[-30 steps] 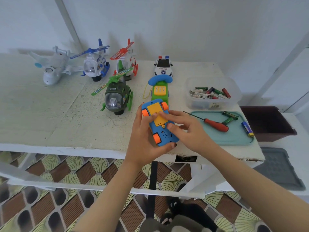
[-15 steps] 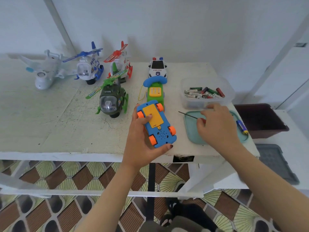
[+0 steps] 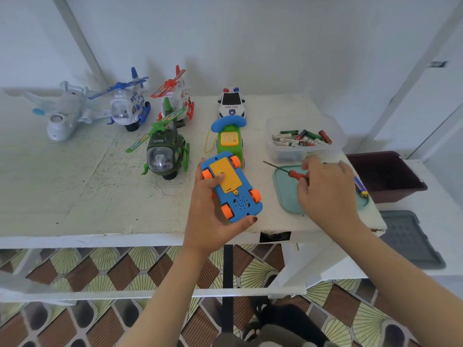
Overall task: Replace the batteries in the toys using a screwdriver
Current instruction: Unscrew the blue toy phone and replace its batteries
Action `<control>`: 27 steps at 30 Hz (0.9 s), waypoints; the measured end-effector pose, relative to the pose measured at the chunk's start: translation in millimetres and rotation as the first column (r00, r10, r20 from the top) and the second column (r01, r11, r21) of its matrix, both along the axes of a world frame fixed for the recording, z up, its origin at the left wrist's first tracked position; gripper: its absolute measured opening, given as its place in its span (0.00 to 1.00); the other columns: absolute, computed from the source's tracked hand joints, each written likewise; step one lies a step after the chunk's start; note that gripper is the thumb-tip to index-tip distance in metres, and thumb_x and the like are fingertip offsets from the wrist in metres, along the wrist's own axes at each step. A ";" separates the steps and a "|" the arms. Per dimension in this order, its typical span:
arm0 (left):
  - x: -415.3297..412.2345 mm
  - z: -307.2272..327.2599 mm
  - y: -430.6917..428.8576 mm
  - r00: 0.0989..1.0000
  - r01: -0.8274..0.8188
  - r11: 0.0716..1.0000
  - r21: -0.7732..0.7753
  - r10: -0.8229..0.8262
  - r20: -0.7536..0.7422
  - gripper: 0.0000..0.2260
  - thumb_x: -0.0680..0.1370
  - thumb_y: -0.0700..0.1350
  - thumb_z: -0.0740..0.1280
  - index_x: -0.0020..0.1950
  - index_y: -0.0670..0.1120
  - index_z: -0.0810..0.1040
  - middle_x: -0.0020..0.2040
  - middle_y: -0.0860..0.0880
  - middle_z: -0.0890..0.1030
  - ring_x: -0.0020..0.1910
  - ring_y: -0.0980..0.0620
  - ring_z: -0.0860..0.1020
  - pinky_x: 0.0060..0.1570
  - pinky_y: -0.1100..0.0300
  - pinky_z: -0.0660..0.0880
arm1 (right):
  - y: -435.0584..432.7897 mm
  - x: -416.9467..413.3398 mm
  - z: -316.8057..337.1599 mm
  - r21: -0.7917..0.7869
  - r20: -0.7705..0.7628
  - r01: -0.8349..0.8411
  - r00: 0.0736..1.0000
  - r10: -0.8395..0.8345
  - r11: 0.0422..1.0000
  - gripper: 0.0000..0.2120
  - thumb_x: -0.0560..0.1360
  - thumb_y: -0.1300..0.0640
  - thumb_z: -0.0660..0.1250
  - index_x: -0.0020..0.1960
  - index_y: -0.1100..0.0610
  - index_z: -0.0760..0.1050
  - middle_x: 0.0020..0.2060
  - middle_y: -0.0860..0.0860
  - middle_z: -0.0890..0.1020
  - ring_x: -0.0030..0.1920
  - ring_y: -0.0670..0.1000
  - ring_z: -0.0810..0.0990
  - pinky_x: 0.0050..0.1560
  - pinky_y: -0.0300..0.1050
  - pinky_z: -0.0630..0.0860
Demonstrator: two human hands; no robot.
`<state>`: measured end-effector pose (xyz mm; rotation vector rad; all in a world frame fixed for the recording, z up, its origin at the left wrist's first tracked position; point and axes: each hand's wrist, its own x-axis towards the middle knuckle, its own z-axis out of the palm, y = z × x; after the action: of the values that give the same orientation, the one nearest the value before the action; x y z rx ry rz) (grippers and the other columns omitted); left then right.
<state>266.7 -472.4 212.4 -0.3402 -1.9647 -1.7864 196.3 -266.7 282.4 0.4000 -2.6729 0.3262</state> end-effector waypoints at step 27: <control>0.9 12.3 0.7 0.938 -0.345 0.855 -0.387 0.302 -0.167 0.29 0.67 0.67 0.72 0.60 0.51 0.72 0.70 0.66 0.60 0.69 0.46 0.67 0.61 0.36 0.68 | -50.4 25.9 72.7 -0.680 -0.265 -0.586 0.756 0.598 0.440 0.13 0.77 0.66 0.66 0.59 0.54 0.73 0.43 0.55 0.80 0.41 0.48 0.83 0.44 0.33 0.78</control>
<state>267.5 -471.7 224.7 -0.2073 -2.1665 -1.1183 222.2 -317.1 355.1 1.0522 -2.0277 1.5638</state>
